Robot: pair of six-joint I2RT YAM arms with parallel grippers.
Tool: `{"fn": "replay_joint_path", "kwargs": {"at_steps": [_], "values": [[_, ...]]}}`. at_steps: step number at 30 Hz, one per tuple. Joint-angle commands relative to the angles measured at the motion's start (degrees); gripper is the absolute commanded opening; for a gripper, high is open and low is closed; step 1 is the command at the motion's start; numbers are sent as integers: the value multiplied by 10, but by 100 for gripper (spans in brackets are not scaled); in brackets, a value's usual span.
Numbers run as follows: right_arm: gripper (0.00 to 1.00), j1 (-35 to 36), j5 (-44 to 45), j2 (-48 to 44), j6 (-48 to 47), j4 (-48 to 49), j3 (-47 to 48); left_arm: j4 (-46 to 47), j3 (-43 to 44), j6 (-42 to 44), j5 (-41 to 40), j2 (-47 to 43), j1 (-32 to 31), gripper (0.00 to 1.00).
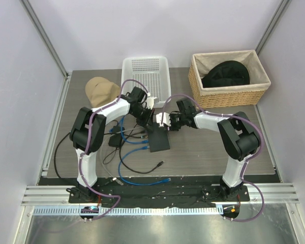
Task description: Pull the plug from the switch port
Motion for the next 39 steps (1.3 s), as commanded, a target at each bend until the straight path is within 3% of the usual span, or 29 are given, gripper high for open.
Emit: {"fn": "replay_joint_path", "kwargs": {"at_steps": [1,9,12,13,17,26,28,30,31,32,34,36,39], "values": [[43,6,-6,16,-7,-12,29,-11,-25,15,-69,41,3,0],[35,9,-7,33,-16,-45,42,-10,-23,14,-67,46,5,0],[26,9,-11,44,-34,-108,71,-8,-25,10,-67,48,7,0],[16,9,-12,47,-43,-128,90,-8,-24,7,-65,51,8,0],[2,8,-14,62,-73,-232,131,-4,-22,3,-61,46,7,0],[1,10,-38,143,-116,-464,283,9,-26,4,-64,60,7,0],[1,11,-23,141,-105,-463,280,12,-27,2,-64,62,7,0],[1,20,6,107,-81,-358,227,16,-28,-1,-62,65,8,0],[1,22,27,84,-74,-302,143,17,-29,-3,-60,68,8,0],[1,25,40,39,-72,-186,101,19,-29,-2,-58,68,9,0],[1,27,65,13,-60,-91,18,21,-31,-2,-52,68,12,0],[1,28,58,15,-65,-107,25,22,-32,-4,-52,70,15,0],[1,28,25,69,-57,-257,125,23,-32,-4,-50,71,18,0]]}}
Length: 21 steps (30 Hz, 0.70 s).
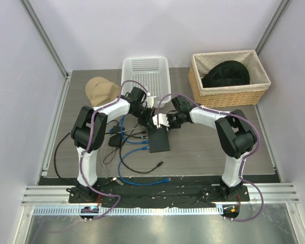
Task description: Pull the plug from the switch port
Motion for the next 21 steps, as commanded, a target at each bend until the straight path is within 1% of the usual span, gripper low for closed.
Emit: {"fn": "replay_joint_path", "kwargs": {"at_steps": [1,3,4,5,7,8,9,10,11,12,14,16,19,21], "values": [[1,10,-23,59,26,-135,94,-14,-31,24,-101,53,8,0],[1,9,-30,78,50,-149,116,-12,-33,24,-99,53,9,0],[1,9,-31,85,51,-158,141,-11,-33,25,-98,53,10,0],[1,9,-33,95,38,-196,156,-11,-34,25,-98,52,10,0],[1,12,-15,99,36,-200,157,-10,-36,25,-98,52,10,0],[1,15,4,89,35,-149,137,-9,-38,26,-98,50,10,0],[1,16,46,73,34,-99,104,-8,-38,27,-99,48,12,0],[1,14,60,32,26,-45,30,-9,-39,27,-99,47,12,0],[1,11,66,19,10,30,1,-9,-42,28,-99,46,13,0],[1,8,56,9,-9,39,-16,-8,-44,28,-99,43,13,0],[1,2,43,21,2,-12,3,-9,-45,28,-101,43,14,0],[1,1,30,41,43,-78,56,-12,-44,29,-101,43,14,0],[1,-1,11,56,96,-93,94,-16,-41,30,-103,44,15,0],[1,-7,-7,78,99,-143,122,-17,-40,30,-100,46,14,0]]}}
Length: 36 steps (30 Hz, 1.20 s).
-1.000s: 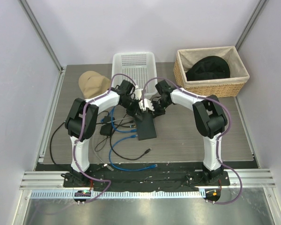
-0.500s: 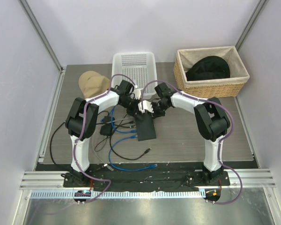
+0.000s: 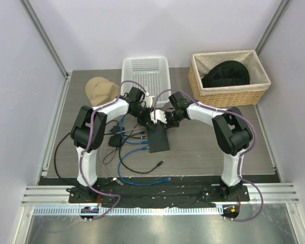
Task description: Pull the plug from the switch port
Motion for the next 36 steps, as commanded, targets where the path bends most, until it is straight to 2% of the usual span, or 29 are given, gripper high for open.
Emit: {"fn": "replay_joint_path", "kwargs": {"at_steps": [1,4,5,6,7,8,9,10,11,12,13,15,16,18,19,21,24,25,27,29,31,35,36], "values": [[1,-9,-28,50,47,-122,85,-34,-32,38,-118,46,4,0],[1,-10,-27,87,33,-192,134,-37,-27,39,-118,48,4,0],[2,-10,-8,86,33,-178,127,-39,-23,40,-118,49,3,0],[1,-9,7,60,41,-143,77,-42,-22,41,-117,51,3,0],[1,-10,29,36,48,-31,37,-43,-20,42,-117,51,3,0],[1,-10,58,12,51,31,-4,-44,-19,42,-117,54,3,0],[1,-12,59,-21,37,71,-61,-45,-19,43,-116,54,2,0],[1,-16,52,-28,17,75,-70,-47,-18,43,-116,54,2,0],[1,-21,38,-29,-14,45,-65,-48,-18,43,-114,55,2,0],[1,-27,0,-4,-20,-3,-20,-49,-16,44,-113,58,1,0],[1,-38,-9,13,-14,-94,10,-51,-14,44,-114,61,2,0],[1,-43,-6,50,29,-142,71,-54,-6,46,-111,67,1,0],[1,-47,3,60,30,-145,72,-56,-2,45,-111,68,1,0],[1,-48,27,44,21,-103,26,-58,1,47,-111,69,1,0],[1,-48,32,29,15,-51,6,-59,3,48,-111,71,2,0],[2,-49,48,0,-14,-28,-31,-61,6,49,-111,73,1,0],[2,-43,100,-17,9,25,-68,-63,11,49,-111,76,1,0],[1,-31,192,-28,30,140,-105,-63,11,49,-111,76,2,0],[1,-21,190,-76,-20,222,-194,-62,10,49,-111,76,2,0],[1,-29,138,-86,-15,167,-181,-60,10,48,-111,76,2,0],[1,-34,134,-61,2,86,-131,-61,9,47,-111,74,1,0],[1,-80,44,-28,54,-13,-45,-62,9,52,-108,70,0,0],[1,-90,11,-16,73,-50,0,-70,11,56,-102,67,1,0]]}}
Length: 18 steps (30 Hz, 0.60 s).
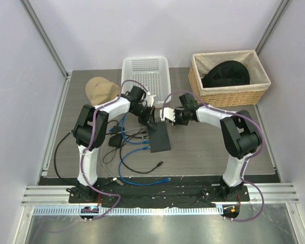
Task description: Pull the plug from the switch port
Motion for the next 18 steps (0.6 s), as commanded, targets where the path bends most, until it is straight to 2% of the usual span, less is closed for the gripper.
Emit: {"fn": "replay_joint_path", "kwargs": {"at_steps": [1,3,7,11,14,18], "values": [[1,-56,-79,43,80,-150,112,-48,-17,55,-90,41,3,0],[1,-67,-115,46,119,-167,167,-70,-2,59,-61,33,10,0],[1,-69,-155,20,151,-186,215,-94,41,64,-13,-16,27,1],[1,-64,-216,7,220,-182,256,-92,47,63,-14,-81,57,45],[1,-52,-247,7,289,-164,272,-97,44,79,-21,-120,76,55],[2,-26,-283,14,337,-144,297,-68,6,114,-68,-161,86,59]]}}
